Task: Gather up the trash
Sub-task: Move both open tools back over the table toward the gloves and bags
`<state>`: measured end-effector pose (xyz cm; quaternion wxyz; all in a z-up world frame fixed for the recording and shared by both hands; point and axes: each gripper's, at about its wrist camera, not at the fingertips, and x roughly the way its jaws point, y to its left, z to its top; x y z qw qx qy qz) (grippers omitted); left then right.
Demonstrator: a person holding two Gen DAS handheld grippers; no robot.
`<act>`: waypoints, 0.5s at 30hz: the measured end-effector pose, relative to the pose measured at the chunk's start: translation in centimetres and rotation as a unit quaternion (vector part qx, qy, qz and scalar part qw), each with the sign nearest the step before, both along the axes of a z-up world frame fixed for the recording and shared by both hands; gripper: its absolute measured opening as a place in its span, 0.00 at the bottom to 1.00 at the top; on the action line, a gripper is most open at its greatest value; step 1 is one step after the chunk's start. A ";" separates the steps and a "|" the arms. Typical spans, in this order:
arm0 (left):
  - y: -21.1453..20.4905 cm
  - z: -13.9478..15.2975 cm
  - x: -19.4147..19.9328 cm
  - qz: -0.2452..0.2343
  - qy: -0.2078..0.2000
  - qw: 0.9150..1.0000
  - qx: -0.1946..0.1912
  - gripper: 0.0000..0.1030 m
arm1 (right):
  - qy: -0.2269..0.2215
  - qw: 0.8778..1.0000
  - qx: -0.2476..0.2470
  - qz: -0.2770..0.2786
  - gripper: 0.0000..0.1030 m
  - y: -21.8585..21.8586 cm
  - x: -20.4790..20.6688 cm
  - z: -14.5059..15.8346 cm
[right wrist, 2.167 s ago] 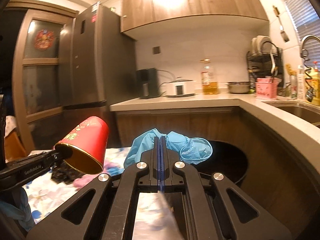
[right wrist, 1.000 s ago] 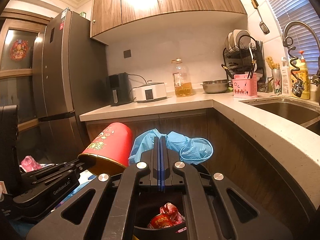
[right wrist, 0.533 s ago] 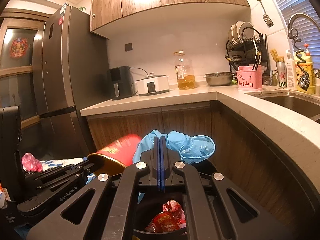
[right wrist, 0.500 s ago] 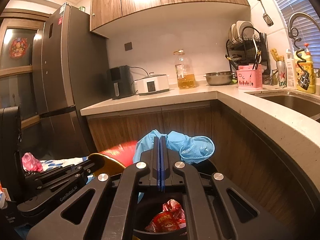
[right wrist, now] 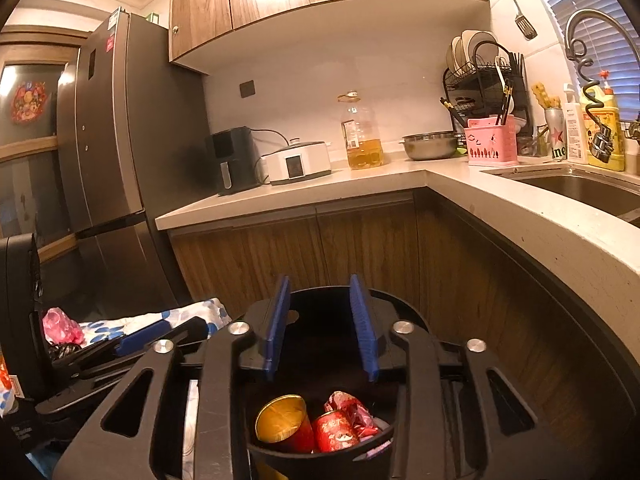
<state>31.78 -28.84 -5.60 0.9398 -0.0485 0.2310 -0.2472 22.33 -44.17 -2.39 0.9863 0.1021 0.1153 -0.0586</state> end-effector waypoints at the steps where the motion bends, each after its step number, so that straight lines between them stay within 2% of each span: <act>1: 0.3 0.0 -0.3 0.005 -0.004 1.000 0.003 0.64 | -0.002 1.000 0.001 -0.002 0.47 0.1 -0.3 0.0; 5: 2.1 -0.3 -1.9 0.029 -0.011 0.999 0.009 0.75 | -0.006 1.000 0.007 -0.004 0.58 0.5 -1.2 0.0; 8: 3.7 -0.3 -3.2 0.052 -0.020 0.998 0.010 0.81 | -0.010 1.000 0.003 -0.002 0.62 1.4 -1.9 0.1; 15: 8.5 -0.3 -6.6 0.116 -0.052 0.992 0.027 0.82 | -0.017 1.000 -0.009 0.018 0.66 4.6 -3.5 0.0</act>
